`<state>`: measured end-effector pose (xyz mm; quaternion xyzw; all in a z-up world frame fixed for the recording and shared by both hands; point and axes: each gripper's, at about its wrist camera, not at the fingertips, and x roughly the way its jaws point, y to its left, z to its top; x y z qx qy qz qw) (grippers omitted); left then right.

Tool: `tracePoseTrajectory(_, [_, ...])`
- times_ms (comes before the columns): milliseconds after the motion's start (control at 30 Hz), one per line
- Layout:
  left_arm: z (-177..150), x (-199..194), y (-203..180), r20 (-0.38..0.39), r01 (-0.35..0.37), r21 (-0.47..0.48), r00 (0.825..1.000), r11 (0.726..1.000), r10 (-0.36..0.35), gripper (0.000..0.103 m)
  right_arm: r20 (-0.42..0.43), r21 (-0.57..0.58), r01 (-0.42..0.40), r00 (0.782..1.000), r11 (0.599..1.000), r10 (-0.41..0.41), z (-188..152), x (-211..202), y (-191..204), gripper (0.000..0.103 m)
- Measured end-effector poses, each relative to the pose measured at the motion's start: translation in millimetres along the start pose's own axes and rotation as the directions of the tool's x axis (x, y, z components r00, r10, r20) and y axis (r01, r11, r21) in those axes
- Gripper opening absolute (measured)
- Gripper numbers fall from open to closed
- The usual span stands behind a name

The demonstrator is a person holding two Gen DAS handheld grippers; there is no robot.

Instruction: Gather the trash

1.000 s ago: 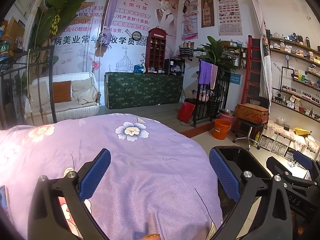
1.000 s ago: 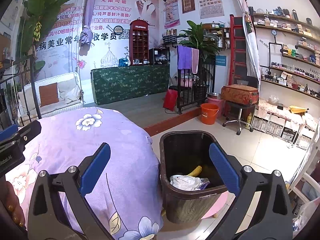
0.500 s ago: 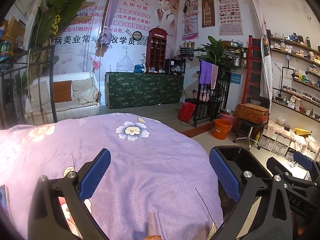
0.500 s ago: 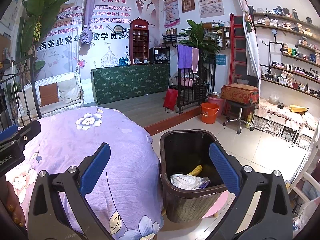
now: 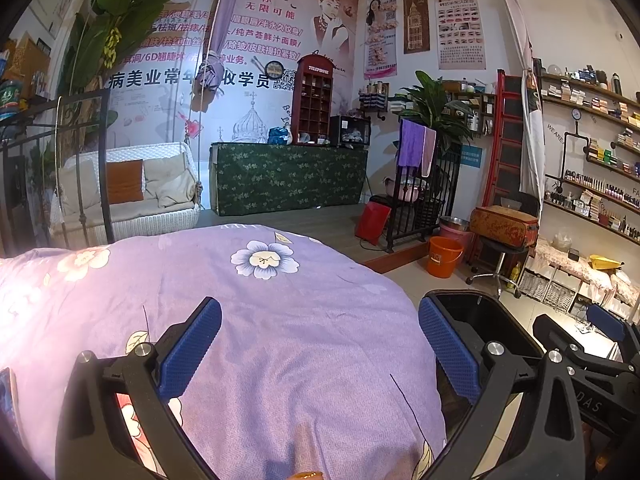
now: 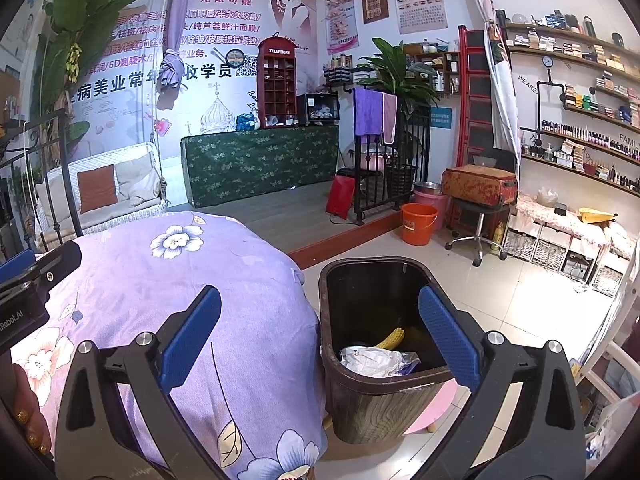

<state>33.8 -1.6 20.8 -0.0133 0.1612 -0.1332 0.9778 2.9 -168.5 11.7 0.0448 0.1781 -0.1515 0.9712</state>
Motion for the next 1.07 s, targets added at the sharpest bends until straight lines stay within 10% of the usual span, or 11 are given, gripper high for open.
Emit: tracePoseTrajectory(1067, [-10.5, -3.1, 2.9, -0.004, -0.003, 0.0, 1.0, 1.0, 0.003, 0.097, -0.003, 0.005, 0.001, 1.0, 1.0, -0.001, -6.8, 0.7, 1.9, 0.098])
